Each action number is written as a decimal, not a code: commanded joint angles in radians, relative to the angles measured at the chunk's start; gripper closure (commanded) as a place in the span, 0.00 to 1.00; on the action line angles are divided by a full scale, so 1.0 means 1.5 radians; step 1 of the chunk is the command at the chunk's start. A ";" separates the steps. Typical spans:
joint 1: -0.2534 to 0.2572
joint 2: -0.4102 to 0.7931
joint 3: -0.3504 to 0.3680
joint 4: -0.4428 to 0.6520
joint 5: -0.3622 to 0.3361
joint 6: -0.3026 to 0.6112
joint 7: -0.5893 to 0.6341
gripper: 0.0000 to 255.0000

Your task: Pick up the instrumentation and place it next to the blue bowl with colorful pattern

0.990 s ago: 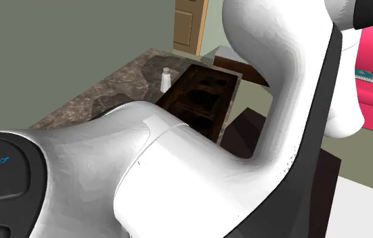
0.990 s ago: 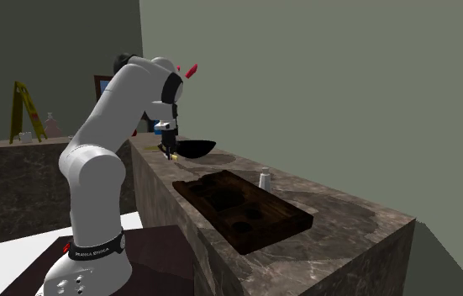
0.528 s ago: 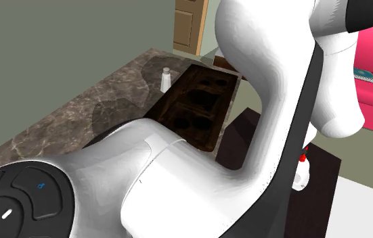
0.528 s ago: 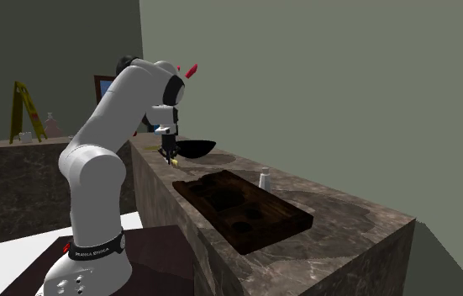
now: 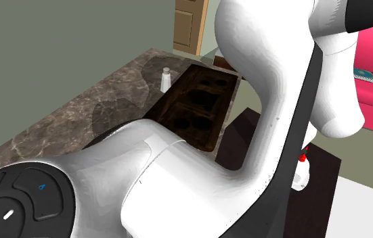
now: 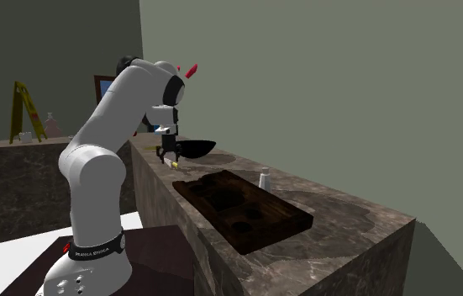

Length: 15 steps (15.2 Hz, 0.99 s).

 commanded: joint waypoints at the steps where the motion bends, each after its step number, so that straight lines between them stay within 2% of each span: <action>1: 0.000 0.000 0.000 0.000 0.000 0.000 0.000 0.00; 3: 0.000 0.000 0.000 0.000 0.000 0.000 0.000 0.00; 7: -0.011 -0.035 0.024 0.039 0.033 -0.064 -0.020 0.00; 15: -0.011 -0.035 0.024 0.039 0.033 -0.064 -0.020 0.00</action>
